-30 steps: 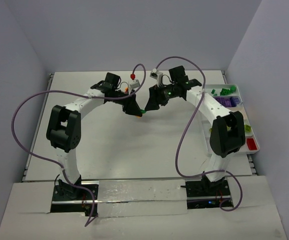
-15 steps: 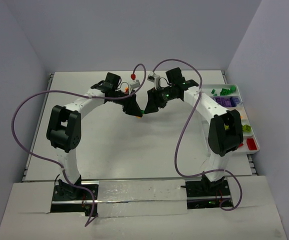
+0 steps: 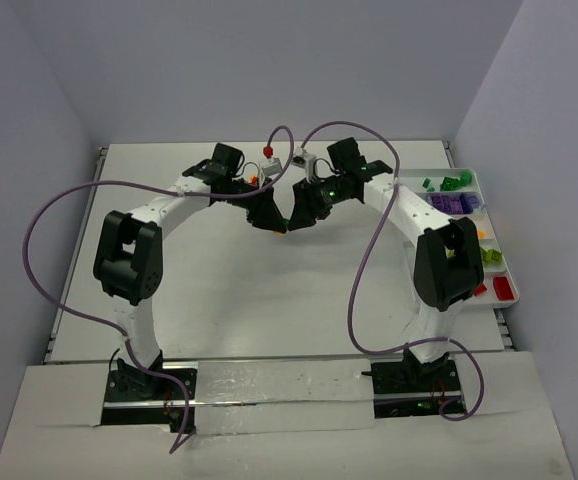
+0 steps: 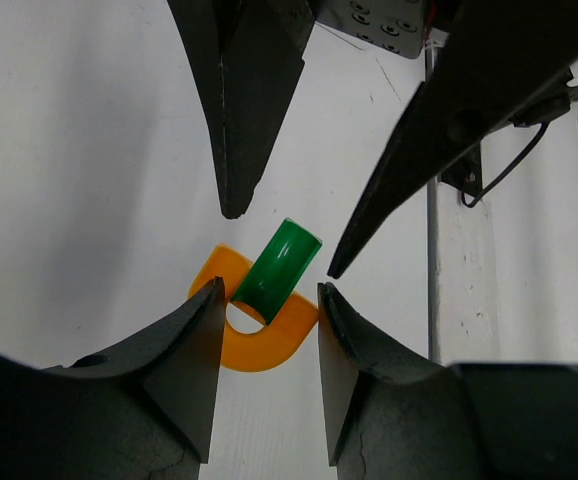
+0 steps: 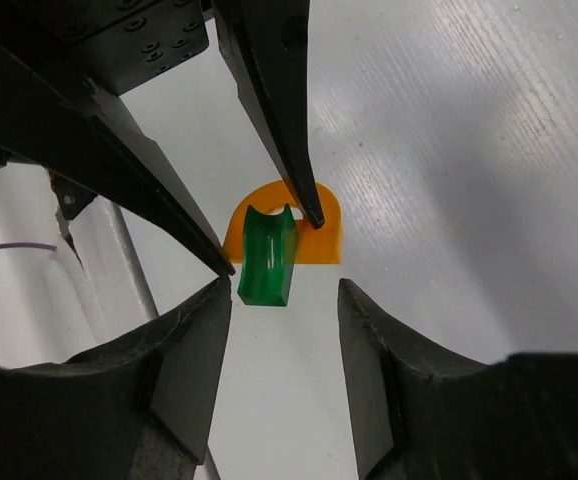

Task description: Sort the legos into containers by color

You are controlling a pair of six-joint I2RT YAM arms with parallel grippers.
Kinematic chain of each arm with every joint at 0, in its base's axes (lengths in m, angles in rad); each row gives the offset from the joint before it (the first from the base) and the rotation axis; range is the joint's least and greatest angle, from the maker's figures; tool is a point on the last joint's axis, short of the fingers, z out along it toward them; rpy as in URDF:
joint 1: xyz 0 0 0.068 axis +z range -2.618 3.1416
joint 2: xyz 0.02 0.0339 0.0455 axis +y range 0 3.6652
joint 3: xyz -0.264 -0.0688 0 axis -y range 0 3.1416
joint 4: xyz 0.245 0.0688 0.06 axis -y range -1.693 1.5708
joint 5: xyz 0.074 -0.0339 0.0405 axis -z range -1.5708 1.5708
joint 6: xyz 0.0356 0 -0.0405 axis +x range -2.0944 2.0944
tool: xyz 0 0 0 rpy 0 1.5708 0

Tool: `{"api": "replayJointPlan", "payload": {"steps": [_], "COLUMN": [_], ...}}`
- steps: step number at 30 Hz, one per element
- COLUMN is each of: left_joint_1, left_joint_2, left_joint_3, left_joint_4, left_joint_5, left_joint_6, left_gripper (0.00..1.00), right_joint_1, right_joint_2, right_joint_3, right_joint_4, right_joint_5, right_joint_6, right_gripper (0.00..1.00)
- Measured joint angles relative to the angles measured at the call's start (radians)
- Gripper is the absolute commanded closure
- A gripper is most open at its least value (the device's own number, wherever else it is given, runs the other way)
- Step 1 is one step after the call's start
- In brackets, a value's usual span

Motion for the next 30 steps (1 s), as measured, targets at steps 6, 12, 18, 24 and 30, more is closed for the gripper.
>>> {"api": "replayJointPlan", "payload": {"steps": [6, 12, 18, 24, 30], "left_joint_1": [-0.003, -0.008, -0.008, -0.01, -0.01], "left_joint_2": [0.0, 0.0, 0.0, 0.0, 0.0], "left_joint_3": [0.0, 0.002, 0.012, 0.013, 0.015], "left_joint_4": [-0.001, -0.004, -0.011, -0.017, -0.021], "left_joint_5": [0.002, 0.001, -0.002, -0.002, -0.007], "left_joint_6": [0.0, 0.001, 0.005, 0.006, 0.0], "left_gripper": [0.99, 0.99, 0.98, 0.9, 0.7], "right_joint_1": [0.001, 0.004, 0.012, 0.017, 0.018], "right_joint_2": [0.003, 0.003, 0.003, 0.003, 0.003], "right_joint_3": [0.001, 0.005, 0.014, 0.014, 0.014], "right_joint_4": [0.0, 0.0, 0.0, -0.001, -0.001], "right_joint_5": [0.006, 0.007, 0.004, 0.012, 0.014], "right_joint_6": [0.0, 0.001, 0.002, -0.006, -0.008], "right_gripper": [0.51, 0.56, 0.68, 0.88, 1.0]}}
